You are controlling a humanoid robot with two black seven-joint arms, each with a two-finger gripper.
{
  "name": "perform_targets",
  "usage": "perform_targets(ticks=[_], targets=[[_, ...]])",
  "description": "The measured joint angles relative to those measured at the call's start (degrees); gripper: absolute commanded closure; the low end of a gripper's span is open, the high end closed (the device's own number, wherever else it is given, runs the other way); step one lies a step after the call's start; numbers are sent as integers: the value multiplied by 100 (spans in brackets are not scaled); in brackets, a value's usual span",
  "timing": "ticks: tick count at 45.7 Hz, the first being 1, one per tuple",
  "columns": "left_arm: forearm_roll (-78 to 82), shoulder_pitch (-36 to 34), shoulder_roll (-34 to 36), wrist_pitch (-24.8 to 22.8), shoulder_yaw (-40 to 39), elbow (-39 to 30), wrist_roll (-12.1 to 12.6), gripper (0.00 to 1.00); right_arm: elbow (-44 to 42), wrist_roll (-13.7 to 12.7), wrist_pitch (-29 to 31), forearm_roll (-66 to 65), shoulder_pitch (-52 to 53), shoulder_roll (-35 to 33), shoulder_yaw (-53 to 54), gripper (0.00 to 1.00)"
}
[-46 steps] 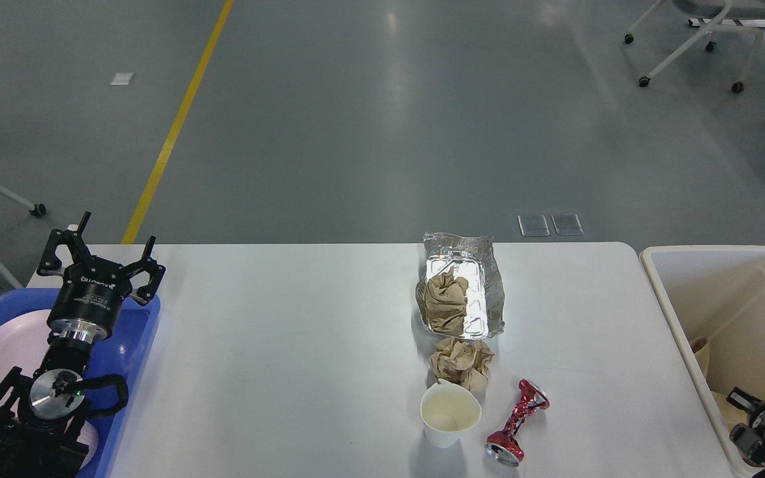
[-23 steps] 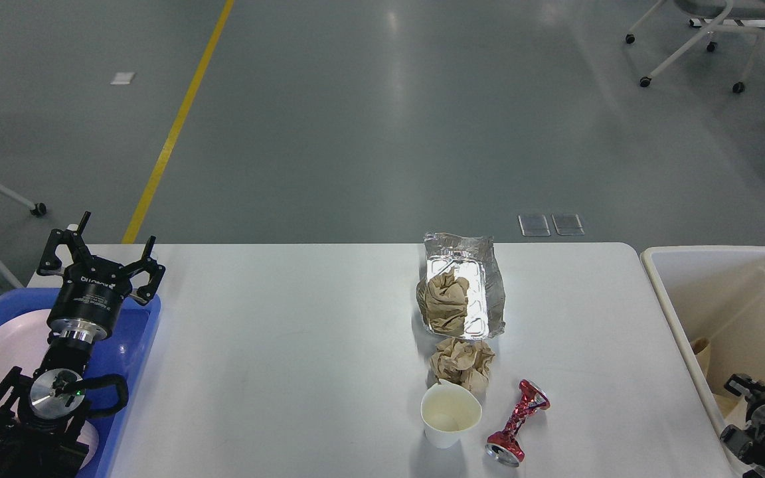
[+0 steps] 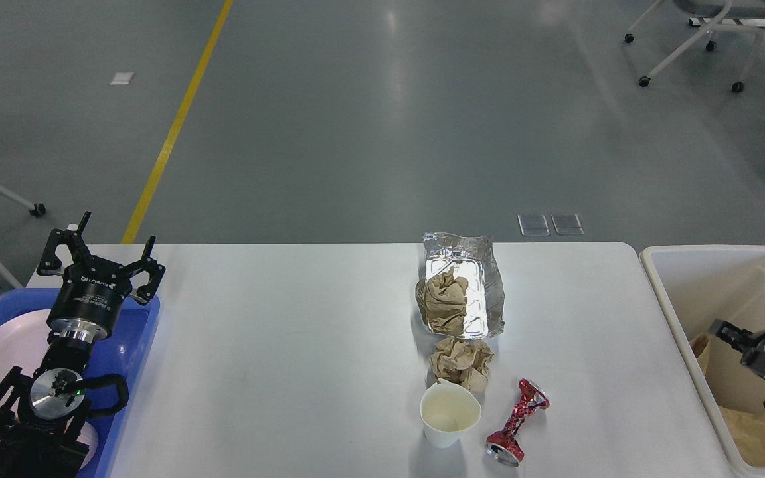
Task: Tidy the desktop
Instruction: 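Release the cup inside the bin with the right gripper, then raise the right gripper out of the bin and swing it over the table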
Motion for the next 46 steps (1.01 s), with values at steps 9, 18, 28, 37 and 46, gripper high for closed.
perform_targets(ticks=[9, 18, 28, 37, 46], targets=[[0, 0, 0, 0, 0, 0, 0, 4, 1725, -43, 1250, -917, 2149, -504, -499, 0], [0, 0, 0, 0, 0, 0, 0, 4, 2543, -46, 3171, -940, 4167, -311, -1125, 0], [0, 0, 0, 0, 0, 0, 0, 4, 3545, -46, 4943, -731, 6355, -208, -1220, 0], [0, 0, 0, 0, 0, 0, 2, 4, 4285, -48, 5454, 44, 8076, 114, -1768, 0], [0, 0, 0, 0, 0, 0, 4, 4, 5227, -51, 5471, 207, 9145, 369, -2013, 0]])
